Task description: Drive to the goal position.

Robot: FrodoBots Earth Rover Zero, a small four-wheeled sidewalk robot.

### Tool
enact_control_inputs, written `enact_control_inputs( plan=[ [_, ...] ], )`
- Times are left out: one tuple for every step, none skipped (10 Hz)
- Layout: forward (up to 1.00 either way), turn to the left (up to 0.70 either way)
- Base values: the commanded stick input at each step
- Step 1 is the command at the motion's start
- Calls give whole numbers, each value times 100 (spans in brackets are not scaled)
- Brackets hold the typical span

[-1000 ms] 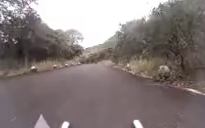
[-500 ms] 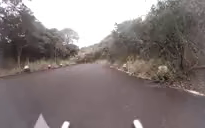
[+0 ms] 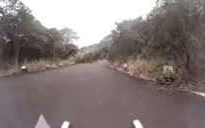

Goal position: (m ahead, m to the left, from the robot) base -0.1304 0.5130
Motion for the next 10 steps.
enact_control_inputs(
  plan=[
    [50, 0],
    [50, 0],
    [50, 0],
    [50, 0],
    [50, 0],
    [50, 0],
    [50, 0],
    [50, 0],
    [50, 0],
    [50, 0]
  ],
)
